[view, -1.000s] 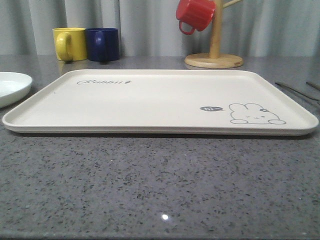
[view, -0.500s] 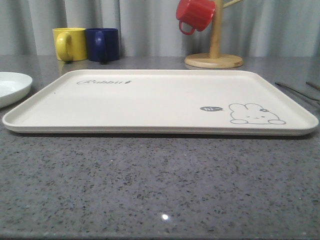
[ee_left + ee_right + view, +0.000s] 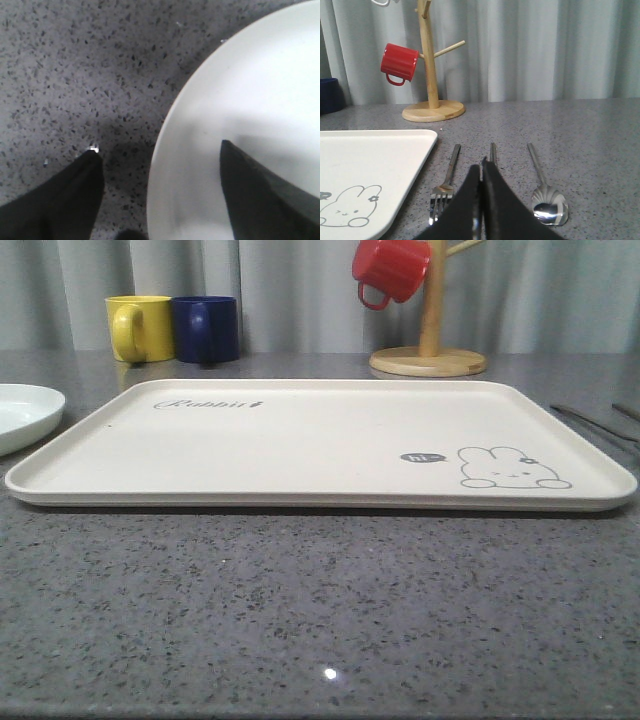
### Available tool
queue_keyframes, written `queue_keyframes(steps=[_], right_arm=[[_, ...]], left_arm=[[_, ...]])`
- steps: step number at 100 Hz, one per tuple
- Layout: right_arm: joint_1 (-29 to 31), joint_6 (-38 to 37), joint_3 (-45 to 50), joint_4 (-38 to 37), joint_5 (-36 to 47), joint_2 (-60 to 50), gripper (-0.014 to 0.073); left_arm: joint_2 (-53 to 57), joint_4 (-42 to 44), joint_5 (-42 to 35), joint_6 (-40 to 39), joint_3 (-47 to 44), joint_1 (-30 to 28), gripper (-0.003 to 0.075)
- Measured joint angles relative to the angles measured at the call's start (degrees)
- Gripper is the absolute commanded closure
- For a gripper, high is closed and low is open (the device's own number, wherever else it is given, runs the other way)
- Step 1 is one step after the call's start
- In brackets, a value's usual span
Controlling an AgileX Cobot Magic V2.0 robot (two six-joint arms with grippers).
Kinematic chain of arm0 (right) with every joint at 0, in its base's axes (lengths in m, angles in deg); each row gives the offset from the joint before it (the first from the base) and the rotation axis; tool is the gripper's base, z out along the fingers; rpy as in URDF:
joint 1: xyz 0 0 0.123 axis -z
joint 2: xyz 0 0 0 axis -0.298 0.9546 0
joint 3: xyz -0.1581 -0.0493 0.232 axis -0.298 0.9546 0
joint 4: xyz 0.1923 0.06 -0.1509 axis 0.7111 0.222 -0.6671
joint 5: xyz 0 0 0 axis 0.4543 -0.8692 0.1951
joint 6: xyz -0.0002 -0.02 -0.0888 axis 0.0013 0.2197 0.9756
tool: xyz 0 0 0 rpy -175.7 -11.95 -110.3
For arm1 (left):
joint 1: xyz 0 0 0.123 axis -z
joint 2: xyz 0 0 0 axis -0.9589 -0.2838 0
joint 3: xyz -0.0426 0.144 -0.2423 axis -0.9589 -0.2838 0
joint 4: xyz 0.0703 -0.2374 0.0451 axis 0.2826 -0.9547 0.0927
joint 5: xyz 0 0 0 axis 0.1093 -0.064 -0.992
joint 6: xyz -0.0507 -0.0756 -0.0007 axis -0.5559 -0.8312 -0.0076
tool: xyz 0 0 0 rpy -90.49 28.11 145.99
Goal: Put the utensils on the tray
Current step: 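Grasp the rim of the white plate with the left gripper and lift, then carry the plate over the tray and lower it onto the tray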
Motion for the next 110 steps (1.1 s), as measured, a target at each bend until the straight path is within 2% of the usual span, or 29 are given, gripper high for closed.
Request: queue_keyframes(steps=[19,41,57,70,97,110], right_arm=[[0.0,0.0,0.0,0.0,0.0,0.0,0.0662],[0.0,0.0,0.0,0.0,0.0,0.0,0.0662],[0.0,0.0,0.0,0.0,0.0,0.0,0.0662],[0.0,0.0,0.0,0.0,0.0,0.0,0.0662],[0.0,0.0,0.0,0.0,0.0,0.0,0.0662],[0.0,0.0,0.0,0.0,0.0,0.0,0.0662]], left_arm=[[-0.6,-0.6,-0.9,0.9,0.1,0.0,0.0737],[-0.4,-2.0,-0.8,2.7,0.1,-0.7,0.0737],[0.8,-9.0,0.3,7.4,0.0,-3.0,0.0737],[3.8,-13.7,0.8,10.5,0.1,-4.6,0.0737],[11.0,-15.4,2.8,12.0,2.4,-5.1,0.0737],[13.6,-19.9,3.7,14.4,3.4,-5.1,0.0738]])
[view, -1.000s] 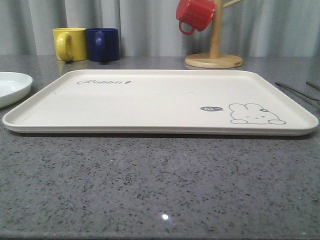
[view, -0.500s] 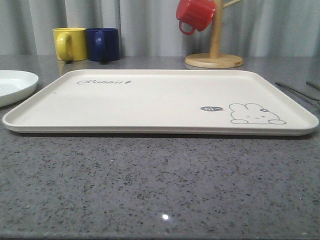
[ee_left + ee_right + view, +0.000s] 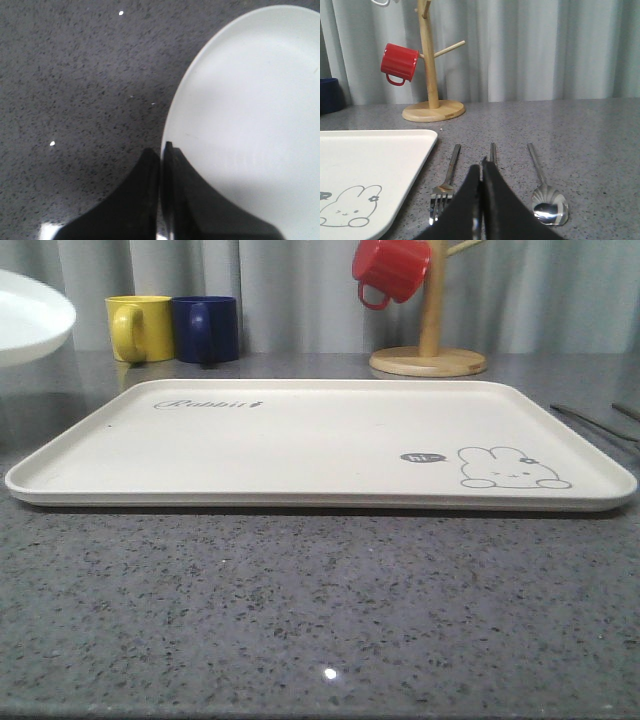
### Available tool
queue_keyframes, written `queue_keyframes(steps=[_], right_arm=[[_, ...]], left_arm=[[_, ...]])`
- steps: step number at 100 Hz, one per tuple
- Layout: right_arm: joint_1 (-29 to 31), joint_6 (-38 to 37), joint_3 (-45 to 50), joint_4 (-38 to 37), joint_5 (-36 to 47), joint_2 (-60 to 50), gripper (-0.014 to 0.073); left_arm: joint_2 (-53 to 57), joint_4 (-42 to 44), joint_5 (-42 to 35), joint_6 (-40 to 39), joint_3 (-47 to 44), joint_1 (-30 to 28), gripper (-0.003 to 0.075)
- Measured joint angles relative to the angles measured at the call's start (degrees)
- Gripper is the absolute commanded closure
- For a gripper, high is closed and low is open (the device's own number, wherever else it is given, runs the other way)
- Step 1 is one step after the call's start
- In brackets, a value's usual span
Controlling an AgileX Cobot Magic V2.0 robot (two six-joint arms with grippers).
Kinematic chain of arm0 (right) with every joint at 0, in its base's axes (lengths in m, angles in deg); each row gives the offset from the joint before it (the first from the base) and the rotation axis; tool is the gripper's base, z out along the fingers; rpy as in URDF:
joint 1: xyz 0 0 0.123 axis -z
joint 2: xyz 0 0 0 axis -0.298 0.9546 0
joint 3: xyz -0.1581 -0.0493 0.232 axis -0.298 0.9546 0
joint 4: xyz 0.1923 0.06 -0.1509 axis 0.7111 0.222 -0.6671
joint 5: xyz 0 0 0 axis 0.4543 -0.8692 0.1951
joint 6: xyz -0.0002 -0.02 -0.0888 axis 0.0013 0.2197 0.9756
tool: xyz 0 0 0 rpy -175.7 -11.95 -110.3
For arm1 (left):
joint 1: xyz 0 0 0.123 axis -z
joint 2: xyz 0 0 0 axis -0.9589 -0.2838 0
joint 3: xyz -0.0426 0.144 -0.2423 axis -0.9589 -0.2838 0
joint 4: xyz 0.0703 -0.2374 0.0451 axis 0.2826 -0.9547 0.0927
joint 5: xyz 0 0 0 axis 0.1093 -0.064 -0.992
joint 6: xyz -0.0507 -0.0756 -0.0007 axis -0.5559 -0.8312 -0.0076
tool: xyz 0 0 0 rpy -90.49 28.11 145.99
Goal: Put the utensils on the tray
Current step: 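Carry the plate over the tray and lower it onto the tray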
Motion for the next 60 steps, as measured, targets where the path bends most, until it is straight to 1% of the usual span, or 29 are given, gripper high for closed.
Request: queue_keyframes(steps=[16,43,60], right_arm=[[0.0,0.0,0.0,0.0,0.0,0.0,0.0662],[0.0,0.0,0.0,0.0,0.0,0.0,0.0662],[0.0,0.0,0.0,0.0,0.0,0.0,0.0662]], left_arm=[[1.0,-6.6,1.2,4.1,0.2,2.2,0.0738],[0.7,-8.6,1.1,5.0,0.3,13.2,0.0738],[-3.2,-10.0,-0.6,5.0,0.6,19.4,0.0738]])
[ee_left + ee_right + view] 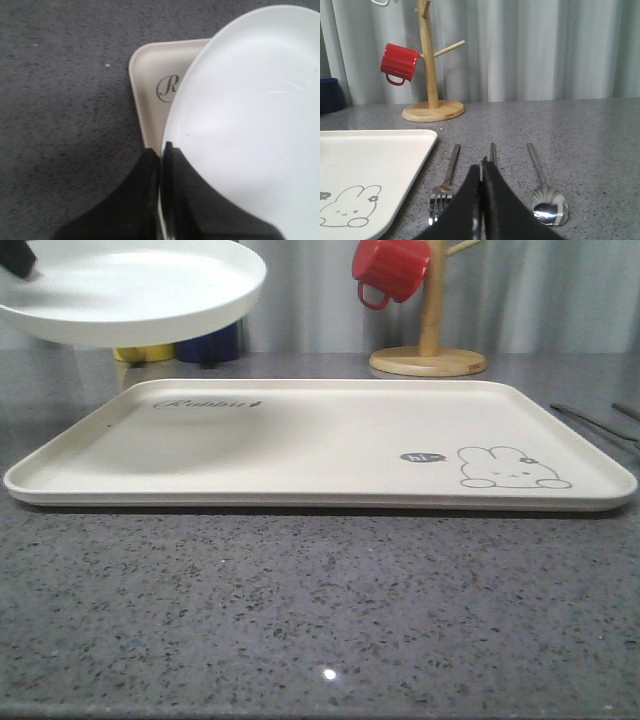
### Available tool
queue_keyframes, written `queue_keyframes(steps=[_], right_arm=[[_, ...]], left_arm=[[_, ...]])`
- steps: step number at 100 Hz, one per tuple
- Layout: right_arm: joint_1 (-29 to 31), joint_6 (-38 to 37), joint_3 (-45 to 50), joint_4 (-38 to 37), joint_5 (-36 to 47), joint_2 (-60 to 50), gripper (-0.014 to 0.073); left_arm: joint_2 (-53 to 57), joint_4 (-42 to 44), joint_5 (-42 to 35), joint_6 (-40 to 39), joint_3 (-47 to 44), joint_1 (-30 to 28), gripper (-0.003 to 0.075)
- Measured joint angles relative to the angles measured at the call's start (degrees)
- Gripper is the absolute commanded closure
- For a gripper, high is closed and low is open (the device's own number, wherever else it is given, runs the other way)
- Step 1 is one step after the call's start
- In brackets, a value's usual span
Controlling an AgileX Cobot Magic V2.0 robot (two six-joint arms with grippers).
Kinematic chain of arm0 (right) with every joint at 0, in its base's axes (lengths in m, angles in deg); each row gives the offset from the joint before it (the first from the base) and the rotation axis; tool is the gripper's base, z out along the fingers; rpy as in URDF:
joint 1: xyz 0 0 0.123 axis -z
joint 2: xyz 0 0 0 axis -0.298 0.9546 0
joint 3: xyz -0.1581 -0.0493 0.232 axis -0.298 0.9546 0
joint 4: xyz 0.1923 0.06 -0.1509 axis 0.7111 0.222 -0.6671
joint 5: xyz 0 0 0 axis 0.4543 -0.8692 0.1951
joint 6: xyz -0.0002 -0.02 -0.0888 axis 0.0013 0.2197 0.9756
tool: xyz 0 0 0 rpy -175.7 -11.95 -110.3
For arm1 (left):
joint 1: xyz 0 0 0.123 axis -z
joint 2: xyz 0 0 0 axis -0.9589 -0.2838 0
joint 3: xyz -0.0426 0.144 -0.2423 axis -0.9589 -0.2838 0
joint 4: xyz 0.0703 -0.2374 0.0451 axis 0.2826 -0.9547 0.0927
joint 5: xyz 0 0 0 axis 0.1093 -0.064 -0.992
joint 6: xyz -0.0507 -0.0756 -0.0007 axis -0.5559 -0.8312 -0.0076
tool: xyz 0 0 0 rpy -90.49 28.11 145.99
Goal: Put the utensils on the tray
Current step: 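Carry the plate over the tray and lower it onto the tray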
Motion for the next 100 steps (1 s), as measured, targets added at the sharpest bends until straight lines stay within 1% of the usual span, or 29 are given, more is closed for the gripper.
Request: queue_keyframes(steps=[21,39,70,100], right_arm=[[0.0,0.0,0.0,0.0,0.0,0.0,0.0662],[0.0,0.0,0.0,0.0,0.0,0.0,0.0662],[0.0,0.0,0.0,0.0,0.0,0.0,0.0662],[0.0,0.0,0.0,0.0,0.0,0.0,0.0662]], left_arm=[[-5.9,-1.7,-1.3,0.0,2.4,4.9,0.0738],[-10.1,-2.1,-1.9,0.0,4.8,7.3,0.0738],[-15.0,-2.1,-1.9,0.0,5.1,7.7,0.0738],[-15.3,-1.2,-1.9,0.0,5.1,7.7,0.0737]])
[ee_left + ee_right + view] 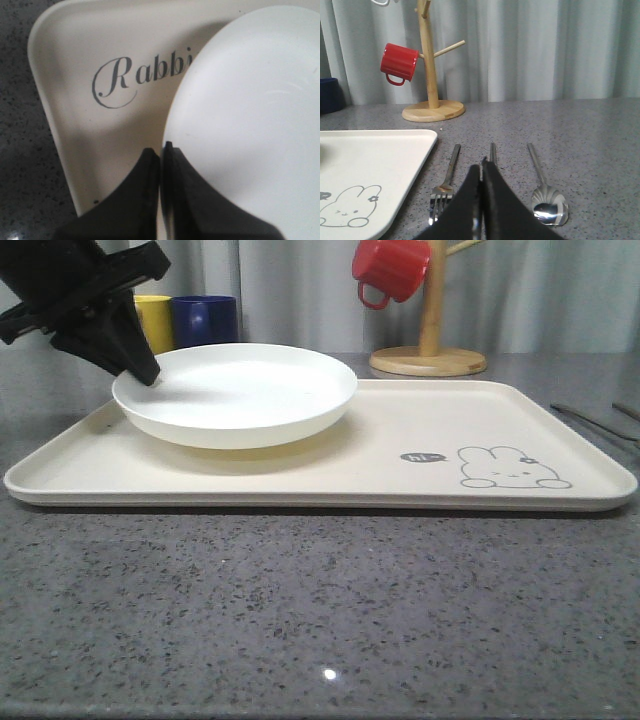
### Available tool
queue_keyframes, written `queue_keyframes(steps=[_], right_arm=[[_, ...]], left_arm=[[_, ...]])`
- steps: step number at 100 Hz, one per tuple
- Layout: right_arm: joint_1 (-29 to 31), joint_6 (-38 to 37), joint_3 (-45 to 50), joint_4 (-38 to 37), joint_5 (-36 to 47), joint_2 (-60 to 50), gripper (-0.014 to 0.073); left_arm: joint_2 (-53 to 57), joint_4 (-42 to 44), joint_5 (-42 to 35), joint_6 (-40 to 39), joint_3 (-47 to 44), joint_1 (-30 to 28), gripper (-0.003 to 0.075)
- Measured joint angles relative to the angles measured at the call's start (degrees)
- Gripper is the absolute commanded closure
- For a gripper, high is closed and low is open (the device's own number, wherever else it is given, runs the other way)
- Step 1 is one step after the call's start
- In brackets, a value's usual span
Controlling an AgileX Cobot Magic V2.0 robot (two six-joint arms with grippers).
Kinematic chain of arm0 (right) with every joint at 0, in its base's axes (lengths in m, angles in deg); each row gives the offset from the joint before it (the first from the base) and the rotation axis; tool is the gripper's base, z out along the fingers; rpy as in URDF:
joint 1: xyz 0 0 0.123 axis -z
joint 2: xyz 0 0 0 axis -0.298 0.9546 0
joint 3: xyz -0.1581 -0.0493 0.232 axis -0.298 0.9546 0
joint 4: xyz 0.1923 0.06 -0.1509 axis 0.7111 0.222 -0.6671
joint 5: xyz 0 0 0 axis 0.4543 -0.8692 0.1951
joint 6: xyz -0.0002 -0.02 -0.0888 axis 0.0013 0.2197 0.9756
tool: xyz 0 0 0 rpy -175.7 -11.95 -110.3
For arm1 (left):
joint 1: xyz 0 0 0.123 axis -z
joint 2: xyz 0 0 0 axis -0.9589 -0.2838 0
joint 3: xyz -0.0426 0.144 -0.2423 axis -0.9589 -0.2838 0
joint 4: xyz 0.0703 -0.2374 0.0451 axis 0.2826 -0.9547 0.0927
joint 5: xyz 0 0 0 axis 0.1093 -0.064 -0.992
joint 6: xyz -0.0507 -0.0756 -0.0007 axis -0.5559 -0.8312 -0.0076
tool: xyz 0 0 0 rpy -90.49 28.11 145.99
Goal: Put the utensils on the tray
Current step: 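Carry the plate over the tray and lower it onto the tray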
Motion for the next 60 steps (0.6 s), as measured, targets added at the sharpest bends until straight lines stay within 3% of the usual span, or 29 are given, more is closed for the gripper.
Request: queue_keyframes(steps=[60], right_arm=[[0.0,0.0,0.0,0.0,0.0,0.0,0.0662]], left_arm=[[0.0,1.2,0.1,0.0,0.0,0.0,0.0734]])
